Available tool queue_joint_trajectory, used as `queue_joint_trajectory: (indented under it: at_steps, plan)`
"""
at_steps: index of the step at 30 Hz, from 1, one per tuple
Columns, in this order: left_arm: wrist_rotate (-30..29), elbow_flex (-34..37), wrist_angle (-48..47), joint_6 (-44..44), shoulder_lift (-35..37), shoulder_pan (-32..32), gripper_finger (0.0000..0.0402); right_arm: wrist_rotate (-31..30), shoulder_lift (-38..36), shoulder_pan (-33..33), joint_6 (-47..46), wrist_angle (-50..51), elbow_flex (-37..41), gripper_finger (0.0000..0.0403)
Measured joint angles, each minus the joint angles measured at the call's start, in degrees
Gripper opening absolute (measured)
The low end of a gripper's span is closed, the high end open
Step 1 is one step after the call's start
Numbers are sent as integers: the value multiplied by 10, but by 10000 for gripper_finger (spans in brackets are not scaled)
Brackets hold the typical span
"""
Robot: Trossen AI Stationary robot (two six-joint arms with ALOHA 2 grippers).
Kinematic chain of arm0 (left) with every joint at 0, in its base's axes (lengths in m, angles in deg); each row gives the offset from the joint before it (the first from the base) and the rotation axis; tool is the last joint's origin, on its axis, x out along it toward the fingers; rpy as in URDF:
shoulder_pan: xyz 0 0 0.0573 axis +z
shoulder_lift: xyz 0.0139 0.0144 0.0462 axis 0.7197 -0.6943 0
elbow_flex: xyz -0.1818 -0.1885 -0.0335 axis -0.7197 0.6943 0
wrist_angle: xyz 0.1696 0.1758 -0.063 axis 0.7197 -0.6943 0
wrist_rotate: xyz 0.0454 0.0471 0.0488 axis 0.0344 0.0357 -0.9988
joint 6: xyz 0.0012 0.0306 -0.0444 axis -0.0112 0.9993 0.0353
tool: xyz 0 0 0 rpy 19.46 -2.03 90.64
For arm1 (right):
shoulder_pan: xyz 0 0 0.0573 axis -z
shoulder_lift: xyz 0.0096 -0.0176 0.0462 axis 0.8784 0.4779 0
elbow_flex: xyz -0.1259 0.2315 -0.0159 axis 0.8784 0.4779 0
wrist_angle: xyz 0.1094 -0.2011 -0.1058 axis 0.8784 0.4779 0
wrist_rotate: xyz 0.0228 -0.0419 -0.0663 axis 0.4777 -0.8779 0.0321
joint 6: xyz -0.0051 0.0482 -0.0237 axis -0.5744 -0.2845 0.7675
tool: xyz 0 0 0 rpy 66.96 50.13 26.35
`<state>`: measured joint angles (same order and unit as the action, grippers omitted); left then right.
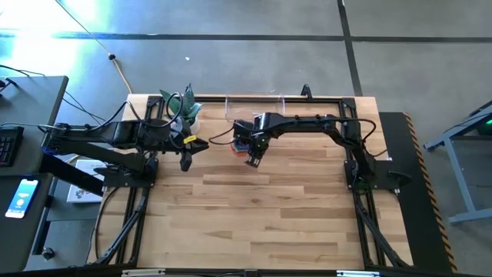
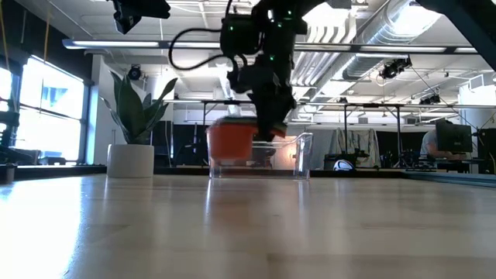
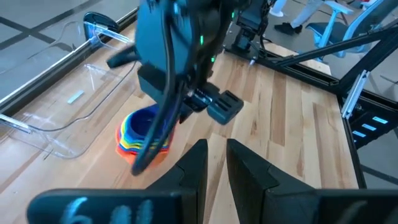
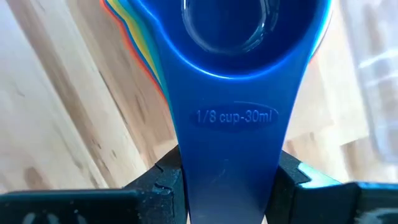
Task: Nest measuring cups in basket
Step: Put the stack of measuring cups into the transparent bin
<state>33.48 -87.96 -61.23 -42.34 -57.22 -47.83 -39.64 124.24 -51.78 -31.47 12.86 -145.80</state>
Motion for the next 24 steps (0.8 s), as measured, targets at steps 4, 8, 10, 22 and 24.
queue_joint_trajectory:
  at_steps: [4, 8, 10, 22, 24]
  plan:
    - [0, 0, 0, 0, 0, 0, 48, -4, 0, 13, 22, 30, -55, 124]
    - [0, 0, 0, 0, 0, 0, 48, -6, 0, 41, 46, 55, -112, 124]
    - [0, 0, 0, 0, 0, 0, 48, -6, 0, 60, 57, 65, -133, 124]
    - [-31, 0, 0, 2, 0, 0, 48, -4, 0, 189, 196, 35, -127, 124]
    - [-46, 0, 0, 4, 0, 1, 48, 18, 0, 202, 217, -1, -95, 124]
